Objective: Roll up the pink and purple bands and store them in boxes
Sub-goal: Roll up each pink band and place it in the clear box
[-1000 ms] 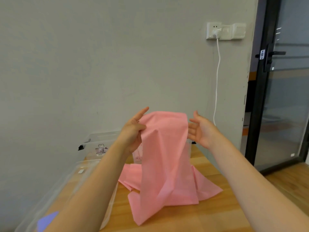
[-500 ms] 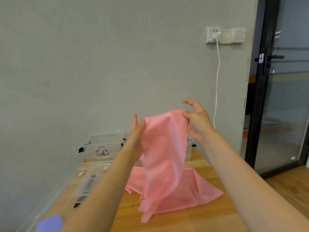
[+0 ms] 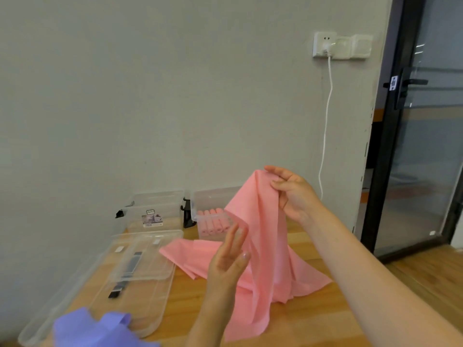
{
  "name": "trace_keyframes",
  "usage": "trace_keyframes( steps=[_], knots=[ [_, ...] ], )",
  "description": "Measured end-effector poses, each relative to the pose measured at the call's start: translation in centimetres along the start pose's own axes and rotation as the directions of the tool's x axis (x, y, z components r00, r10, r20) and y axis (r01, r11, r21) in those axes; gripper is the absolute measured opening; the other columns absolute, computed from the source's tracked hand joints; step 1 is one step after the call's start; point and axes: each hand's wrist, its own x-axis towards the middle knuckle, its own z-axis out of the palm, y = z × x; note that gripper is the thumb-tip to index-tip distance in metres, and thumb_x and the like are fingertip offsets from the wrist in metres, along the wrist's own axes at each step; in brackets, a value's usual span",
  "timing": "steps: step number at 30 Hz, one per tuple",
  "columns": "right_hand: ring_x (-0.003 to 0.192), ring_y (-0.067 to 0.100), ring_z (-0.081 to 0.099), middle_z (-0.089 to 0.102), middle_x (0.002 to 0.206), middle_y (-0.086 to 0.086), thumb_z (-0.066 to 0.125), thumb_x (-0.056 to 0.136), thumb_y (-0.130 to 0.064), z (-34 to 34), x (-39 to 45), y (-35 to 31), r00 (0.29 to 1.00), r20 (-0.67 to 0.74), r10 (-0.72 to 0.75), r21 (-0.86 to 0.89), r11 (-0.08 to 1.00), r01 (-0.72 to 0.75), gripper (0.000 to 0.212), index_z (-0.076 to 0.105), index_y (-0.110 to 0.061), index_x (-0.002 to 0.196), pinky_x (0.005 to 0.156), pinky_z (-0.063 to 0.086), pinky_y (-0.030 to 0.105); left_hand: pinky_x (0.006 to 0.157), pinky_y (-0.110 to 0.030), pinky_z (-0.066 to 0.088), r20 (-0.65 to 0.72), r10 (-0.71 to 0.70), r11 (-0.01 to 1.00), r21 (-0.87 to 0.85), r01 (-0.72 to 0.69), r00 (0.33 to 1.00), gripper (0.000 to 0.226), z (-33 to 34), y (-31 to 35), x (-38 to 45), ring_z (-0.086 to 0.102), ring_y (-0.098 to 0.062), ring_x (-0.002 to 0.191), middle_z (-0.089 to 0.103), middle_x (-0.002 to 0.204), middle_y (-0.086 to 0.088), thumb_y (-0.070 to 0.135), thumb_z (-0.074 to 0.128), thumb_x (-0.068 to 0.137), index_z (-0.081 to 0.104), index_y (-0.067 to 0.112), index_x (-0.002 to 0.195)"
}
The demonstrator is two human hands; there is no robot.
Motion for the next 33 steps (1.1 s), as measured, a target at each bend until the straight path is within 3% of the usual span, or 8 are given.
trace_keyframes(
  steps=[7,11,13,19,23,25,28,33],
  knots=[
    [0.056,0.006,0.063,0.069,0.064,-0.003,0.034,0.087,0.018,0.0,0.3,0.3,1.000,-0.006,-0.029,-0.024,0.999,0.029,0.040,0.062,-0.010,0.087,0.054,0.052,0.018,0.114,-0.028,0.015,0.179,-0.006,0.881,0.467,-0.080,0.984,0.057,0.5,0.5,0.6,0.007,0.013,0.135,0.014,0.146,0.030,0.029,0.067,0.083,0.040,0.056,0.125],
    [0.056,0.007,0.063,0.069,0.063,-0.003,0.034,0.086,0.019,-0.4,0.8,0.5,0.997,-0.065,-0.051,-0.046,0.998,0.048,0.040,0.062,-0.009,0.085,0.054,0.053,0.018,0.104,-0.005,0.008,0.225,0.042,0.836,0.526,-0.157,0.974,0.064,1.7,0.7,0.7,-0.008,0.015,0.134,-0.009,0.147,0.027,0.029,0.065,0.084,0.028,0.059,0.127],
    [0.055,0.007,0.063,0.068,0.063,-0.003,0.034,0.086,0.019,-0.5,0.8,0.6,0.996,-0.070,-0.057,-0.070,0.996,0.052,0.040,0.062,-0.009,0.084,0.054,0.053,0.018,0.104,-0.011,0.007,0.201,-0.005,0.874,0.477,-0.093,0.980,0.064,2.8,0.9,0.5,-0.010,0.015,0.132,-0.010,0.141,0.034,0.033,0.062,0.086,0.023,0.061,0.127],
    [0.052,0.005,0.061,0.061,0.078,0.007,0.036,0.084,0.020,-1.2,0.6,1.0,0.987,-0.144,-0.067,-0.184,0.982,0.040,0.040,0.062,-0.011,0.083,0.053,0.051,0.016,0.108,-0.014,0.018,0.103,0.000,0.866,0.498,-0.052,0.995,0.061,2.1,1.2,1.4,0.015,0.010,0.134,0.017,0.144,0.024,0.015,0.053,0.093,0.017,0.047,0.130],
    [0.082,0.016,0.064,0.062,0.100,0.012,0.054,0.090,-0.005,-2.9,0.7,1.0,0.961,-0.271,-0.049,-0.048,0.998,0.037,0.026,0.056,-0.013,0.114,0.077,0.053,0.029,0.071,-0.018,0.049,0.038,-0.091,0.995,0.042,0.089,0.995,0.055,0.1,4.1,5.5,0.060,-0.003,0.085,0.063,0.100,0.009,0.008,0.058,0.077,0.050,0.037,0.123],
    [0.097,0.024,0.060,0.061,0.111,0.013,0.066,0.080,-0.035,-3.3,0.2,1.5,0.970,-0.229,0.084,0.038,0.996,-0.077,0.051,0.051,-0.012,0.124,0.087,0.048,0.036,0.071,-0.024,0.047,0.057,-0.103,0.995,0.015,0.102,0.993,0.057,-0.5,5.3,7.9,0.056,-0.009,0.083,0.064,0.101,0.010,0.013,0.052,0.075,0.048,0.033,0.129],
    [0.063,0.015,0.056,0.062,0.065,-0.001,0.045,0.079,-0.062,-3.2,-1.4,2.6,0.956,-0.088,0.281,-0.055,0.956,-0.287,0.050,0.058,-0.017,0.094,0.062,0.042,0.027,0.102,-0.032,0.038,0.051,-0.070,0.992,0.113,0.064,0.996,0.059,-0.4,7.0,9.8,0.046,-0.014,0.121,0.042,0.143,0.004,-0.003,0.046,0.089,0.035,0.024,0.141],
    [0.077,0.014,0.063,0.061,0.107,0.004,0.073,0.067,-0.023,-1.7,-1.2,2.4,0.992,0.028,0.120,-0.159,0.981,-0.114,0.075,0.035,-0.032,0.131,0.064,0.051,0.030,0.100,-0.031,0.042,0.125,0.040,0.910,0.406,-0.088,0.991,0.083,0.9,11.3,12.3,0.043,-0.009,0.125,0.026,0.150,0.007,0.001,0.056,0.075,0.021,0.027,0.146]
  ],
)
